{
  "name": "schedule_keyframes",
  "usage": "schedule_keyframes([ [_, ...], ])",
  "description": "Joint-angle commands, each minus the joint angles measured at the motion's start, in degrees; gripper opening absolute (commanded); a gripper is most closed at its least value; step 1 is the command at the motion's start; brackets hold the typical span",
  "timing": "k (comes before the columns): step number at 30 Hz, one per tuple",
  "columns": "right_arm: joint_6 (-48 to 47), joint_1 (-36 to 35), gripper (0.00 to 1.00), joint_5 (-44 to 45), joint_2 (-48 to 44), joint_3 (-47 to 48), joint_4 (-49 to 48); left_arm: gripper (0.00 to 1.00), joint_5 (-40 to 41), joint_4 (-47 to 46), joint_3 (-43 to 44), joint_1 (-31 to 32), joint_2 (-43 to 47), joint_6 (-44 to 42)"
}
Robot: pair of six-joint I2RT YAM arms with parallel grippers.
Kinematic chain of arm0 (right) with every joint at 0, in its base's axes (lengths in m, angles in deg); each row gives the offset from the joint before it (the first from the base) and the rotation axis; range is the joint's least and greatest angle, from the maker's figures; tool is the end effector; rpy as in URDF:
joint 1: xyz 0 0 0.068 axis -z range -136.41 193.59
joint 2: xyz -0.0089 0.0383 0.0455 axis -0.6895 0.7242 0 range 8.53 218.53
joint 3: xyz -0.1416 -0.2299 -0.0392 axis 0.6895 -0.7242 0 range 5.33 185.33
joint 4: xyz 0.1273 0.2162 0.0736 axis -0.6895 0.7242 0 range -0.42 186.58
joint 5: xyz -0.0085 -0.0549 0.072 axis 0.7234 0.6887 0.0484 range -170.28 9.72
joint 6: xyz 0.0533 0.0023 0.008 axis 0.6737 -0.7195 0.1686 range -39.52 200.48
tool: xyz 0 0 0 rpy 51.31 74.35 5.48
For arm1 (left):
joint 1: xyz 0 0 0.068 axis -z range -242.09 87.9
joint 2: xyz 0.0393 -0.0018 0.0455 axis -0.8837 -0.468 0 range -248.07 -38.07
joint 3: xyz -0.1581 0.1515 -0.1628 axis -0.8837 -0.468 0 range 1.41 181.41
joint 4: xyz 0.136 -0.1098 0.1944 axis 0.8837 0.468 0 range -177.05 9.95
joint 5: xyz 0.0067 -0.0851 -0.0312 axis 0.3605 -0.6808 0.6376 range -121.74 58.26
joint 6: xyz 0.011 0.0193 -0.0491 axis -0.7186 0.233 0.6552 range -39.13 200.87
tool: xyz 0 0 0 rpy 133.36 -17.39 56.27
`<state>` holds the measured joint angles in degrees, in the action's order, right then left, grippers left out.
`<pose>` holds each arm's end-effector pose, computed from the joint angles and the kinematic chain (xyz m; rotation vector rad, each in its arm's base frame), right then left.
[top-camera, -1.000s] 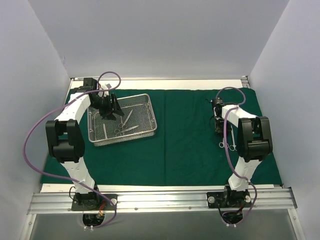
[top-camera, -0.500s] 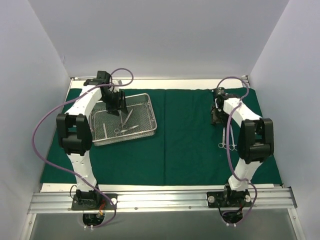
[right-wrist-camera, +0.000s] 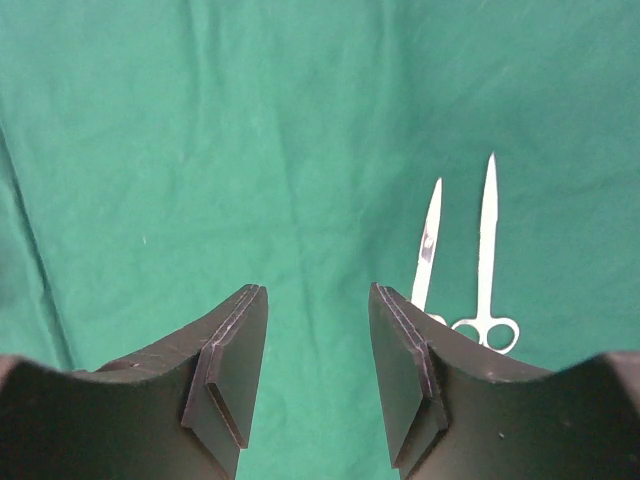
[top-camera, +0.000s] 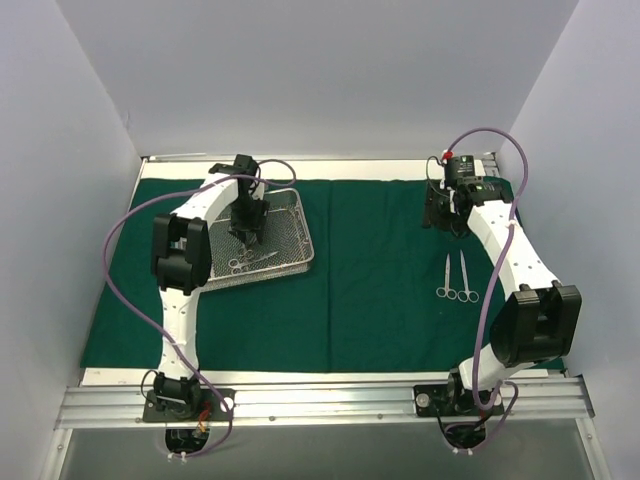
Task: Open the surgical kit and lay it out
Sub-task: Pick up the medical item from the container.
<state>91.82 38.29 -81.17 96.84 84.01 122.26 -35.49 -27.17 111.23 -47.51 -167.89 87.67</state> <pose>0.3432 0.0324 0.3217 0.1139 2.3121 0.1658 0.4436 -0.1178 0.1811 0.2107 2.9693 -0.1447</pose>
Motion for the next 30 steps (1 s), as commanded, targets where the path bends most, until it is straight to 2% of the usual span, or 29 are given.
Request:
schedule_keyframes([
  [1,0.6,-0.1,0.45,-2.4,-2.1,-2.4,2.8,0.58,3.2,-1.0,5.2,-0.3,-1.7,0.0],
  [7,0.6,-0.1,0.45,-3.0,-2.8,-2.7,2.6,0.59,6.6,0.5,13.3,0.0,-5.4,-0.6],
  [14,1.0,-0.1,0.45,-3.9,-2.4,-2.7,2.0,0.62,6.4,3.5,20.9,0.1,-10.8,-1.1],
  [21,1.4,-0.1,0.45,-4.3,-1.9,-2.6,1.4,0.63,5.6,1.6,14.0,1.0,-9.1,-0.9],
  [26,1.2,-0.1,0.45,-4.4,-1.7,-2.2,1.2,0.63,5.8,4.9,15.0,1.1,-12.7,-0.8],
  [30,1.0,-0.4,0.45,-4.0,-0.9,-1.1,1.2,0.54,6.2,9.0,14.5,1.1,-14.8,0.5],
])
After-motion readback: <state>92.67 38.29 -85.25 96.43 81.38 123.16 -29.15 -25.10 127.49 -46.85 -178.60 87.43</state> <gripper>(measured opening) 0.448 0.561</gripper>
